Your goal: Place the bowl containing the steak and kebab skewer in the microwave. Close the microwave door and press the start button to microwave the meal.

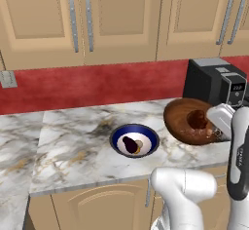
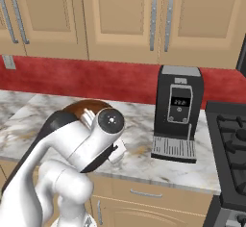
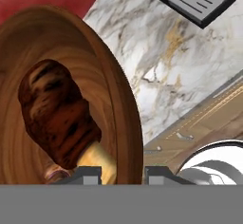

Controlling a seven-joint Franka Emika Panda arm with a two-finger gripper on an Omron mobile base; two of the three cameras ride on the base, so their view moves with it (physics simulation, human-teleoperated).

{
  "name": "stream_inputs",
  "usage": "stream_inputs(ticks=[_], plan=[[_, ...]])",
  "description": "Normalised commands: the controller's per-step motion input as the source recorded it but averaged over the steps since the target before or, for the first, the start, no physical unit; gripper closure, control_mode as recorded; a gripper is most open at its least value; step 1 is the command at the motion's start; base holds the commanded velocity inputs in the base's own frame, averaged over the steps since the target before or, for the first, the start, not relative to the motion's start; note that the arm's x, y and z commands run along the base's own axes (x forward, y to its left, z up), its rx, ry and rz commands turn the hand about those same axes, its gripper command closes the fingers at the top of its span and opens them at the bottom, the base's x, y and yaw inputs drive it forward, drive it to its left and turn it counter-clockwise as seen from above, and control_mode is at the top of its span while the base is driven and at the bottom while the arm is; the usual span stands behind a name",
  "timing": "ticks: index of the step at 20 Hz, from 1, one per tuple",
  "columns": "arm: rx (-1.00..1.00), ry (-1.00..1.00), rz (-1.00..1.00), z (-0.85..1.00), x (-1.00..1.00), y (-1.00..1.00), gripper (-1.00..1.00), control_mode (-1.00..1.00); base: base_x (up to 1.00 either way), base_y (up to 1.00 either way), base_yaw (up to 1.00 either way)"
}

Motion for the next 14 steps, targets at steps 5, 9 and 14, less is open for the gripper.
stream_inputs(ticks=[5, 9, 14], plan=[[-0.02, -0.08, 0.0, 0.0, -0.97, 0.01, 1.0, -1.0, 0.0, 0.0, 0.0], [-0.03, -0.06, -0.02, 0.04, -0.72, 0.02, 1.0, -1.0, 0.0, 0.0, 0.0], [0.0, 0.04, -0.04, 0.3, 0.25, 0.0, 1.0, -1.0, 0.0, 0.0, 0.0]])
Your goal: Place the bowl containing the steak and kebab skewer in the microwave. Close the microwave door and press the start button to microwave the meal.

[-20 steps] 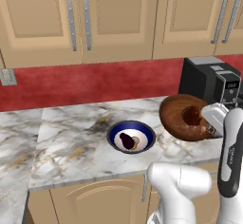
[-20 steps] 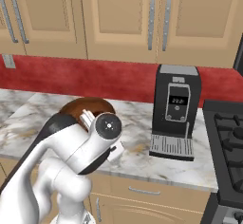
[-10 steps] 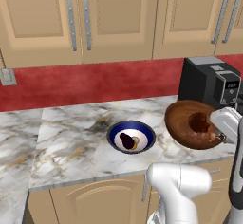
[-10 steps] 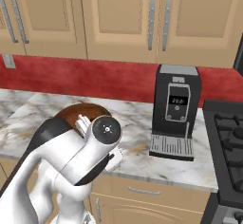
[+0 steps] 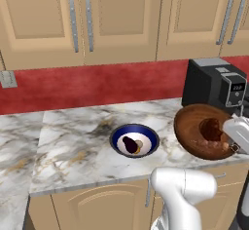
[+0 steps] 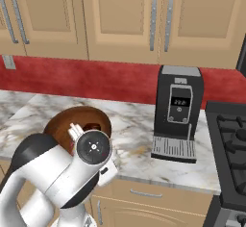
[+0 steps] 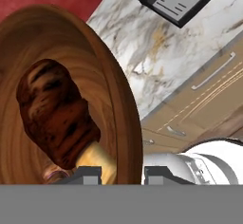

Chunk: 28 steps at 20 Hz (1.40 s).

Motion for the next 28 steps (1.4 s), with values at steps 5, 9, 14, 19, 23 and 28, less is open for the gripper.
stream_inputs(ticks=[5, 9, 14, 19, 23, 28], plan=[[0.0, 0.08, 0.0, 0.03, 0.21, 0.0, 1.0, -1.0, 0.0, 0.0, 0.0], [0.0, 0.03, 0.0, 0.0, 0.13, 0.0, 1.0, -1.0, 0.0, 0.0, 0.0], [0.0, 0.0, 0.0, 0.0, 0.02, 0.0, 1.0, 1.0, -0.24, 0.0, -0.02], [0.0, 0.0, 0.0, 0.0, 0.0, 0.0, 1.0, 1.0, -0.74, -0.03, -0.06], [0.0, 0.0, 0.0, 0.0, 0.0, 0.0, 1.0, 1.0, -0.99, -0.22, -0.18], [0.0, 0.0, 0.0, 0.0, 0.0, 0.0, 1.0, 1.0, -0.81, -0.52, -0.4]])
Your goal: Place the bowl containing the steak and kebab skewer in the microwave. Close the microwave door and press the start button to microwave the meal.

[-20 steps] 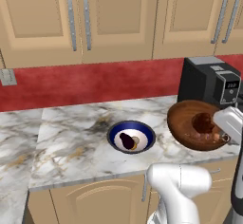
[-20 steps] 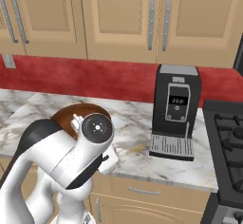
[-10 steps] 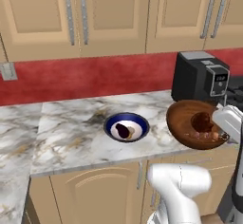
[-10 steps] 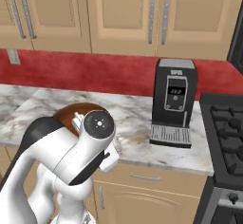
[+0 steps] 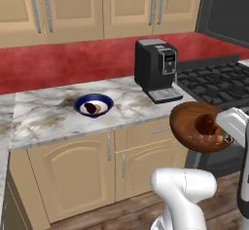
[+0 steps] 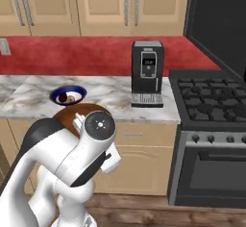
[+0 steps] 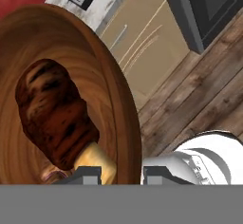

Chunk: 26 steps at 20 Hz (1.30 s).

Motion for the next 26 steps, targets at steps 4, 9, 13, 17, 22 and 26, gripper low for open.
stream_inputs(ticks=[4, 9, 13, 17, 22, 26], plan=[[0.0, 0.0, 0.0, 0.0, 0.0, 0.0, 1.0, 1.0, -0.48, -0.75, -0.46], [0.0, 0.0, 0.0, 0.0, 0.0, 0.0, 1.0, 1.0, -0.06, -0.86, -0.41], [0.0, 0.0, 0.0, 0.0, 0.0, 0.0, 1.0, 1.0, 0.09, -0.81, -0.33], [0.0, 0.0, 0.0, 0.0, 0.0, 0.0, 1.0, 1.0, 0.32, -0.79, -0.28], [0.0, 0.0, 0.0, 0.0, 0.0, 0.0, 1.0, 1.0, 0.33, -0.88, -0.45], [0.0, 0.0, 0.0, 0.0, 0.0, 0.0, 1.0, 1.0, 0.35, -0.73, -0.61]])
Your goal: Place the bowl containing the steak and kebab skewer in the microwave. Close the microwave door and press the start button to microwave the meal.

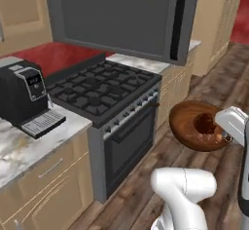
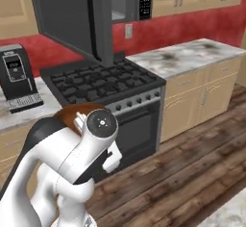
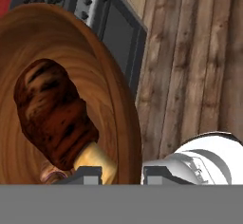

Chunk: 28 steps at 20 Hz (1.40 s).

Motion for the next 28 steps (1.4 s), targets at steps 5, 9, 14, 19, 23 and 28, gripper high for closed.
stream_inputs(ticks=[5, 9, 14, 19, 23, 28], plan=[[0.0, 0.0, 0.0, 0.0, 0.0, 0.0, 1.0, 1.0, 0.47, -0.63, -0.58], [0.0, 0.0, 0.0, 0.0, 0.0, 0.0, 1.0, 1.0, 0.78, -0.27, -0.43], [0.0, 0.0, 0.0, 0.0, 0.0, 0.0, 1.0, 1.0, 0.97, 0.02, -0.23], [0.0, 0.0, 0.0, 0.0, 0.0, 0.0, 1.0, 1.0, 1.0, 0.0, -0.07], [0.0, 0.0, 0.0, 0.0, 0.0, 0.0, 1.0, 1.0, 0.84, -0.19, 0.15], [0.0, 0.0, 0.0, 0.0, 0.0, 0.0, 1.0, 1.0, 0.56, -0.24, 0.62]])
